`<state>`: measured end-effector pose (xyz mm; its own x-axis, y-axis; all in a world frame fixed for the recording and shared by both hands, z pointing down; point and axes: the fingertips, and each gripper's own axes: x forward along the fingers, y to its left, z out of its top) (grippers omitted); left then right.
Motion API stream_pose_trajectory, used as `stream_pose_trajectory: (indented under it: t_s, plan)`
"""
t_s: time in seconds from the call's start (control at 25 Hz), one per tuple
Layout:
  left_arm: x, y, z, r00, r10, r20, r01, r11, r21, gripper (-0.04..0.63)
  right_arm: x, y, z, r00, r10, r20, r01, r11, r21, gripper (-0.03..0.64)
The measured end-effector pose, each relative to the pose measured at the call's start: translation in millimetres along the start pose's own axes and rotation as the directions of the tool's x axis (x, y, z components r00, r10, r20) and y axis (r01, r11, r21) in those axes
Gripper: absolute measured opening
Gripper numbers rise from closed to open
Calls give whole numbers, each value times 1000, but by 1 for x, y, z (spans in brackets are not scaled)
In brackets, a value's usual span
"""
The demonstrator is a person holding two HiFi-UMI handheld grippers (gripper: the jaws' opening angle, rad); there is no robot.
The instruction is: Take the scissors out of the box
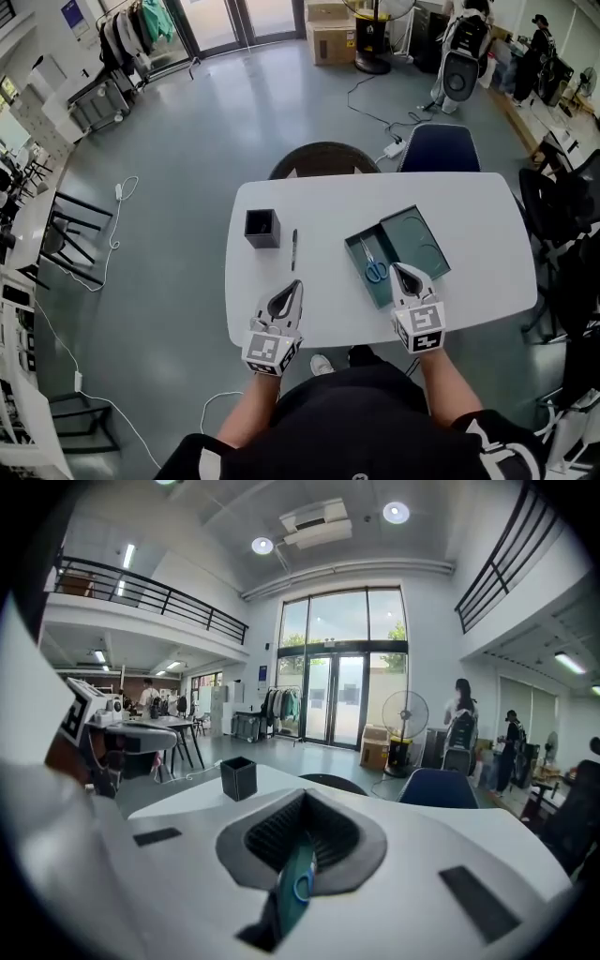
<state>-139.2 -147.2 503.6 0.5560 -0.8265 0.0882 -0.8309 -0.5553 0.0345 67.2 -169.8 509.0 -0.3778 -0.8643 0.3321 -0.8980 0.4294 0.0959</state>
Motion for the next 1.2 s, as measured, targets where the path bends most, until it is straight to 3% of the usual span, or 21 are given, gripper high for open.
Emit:
stream_pose_trajectory:
  t_s: [0.12,0.2,0.44,0.8,1.08,1.2]
  plan:
    - [16,0,-6,1000,-9,-14,9,1000,-10,9,16,-4,-21,996,36,-87,-35,999,14,18]
    - [25,2,-5,1000,-11,-16,11,1000,-15,9,27,-4,-38,985,69,-157,-65,997,32,60]
    - [42,10,-19,999,-13,-50,11,999,-31,10,63,-6,-91,928,115,-355,-92,993,80,92]
    - [49,36,-29,995,0,-103,-4,999,-43,9,112,-4,-151,812,121,-571,-86,992,88,92]
    - [55,30,-32,995,-7,-101,2,999,-46,9,125,-10,-171,736,106,-668,-104,994,44,92]
    - [54,31,-33,995,-4,-101,0,999,-46,9,129,-5,-183,696,139,-705,-109,990,88,109]
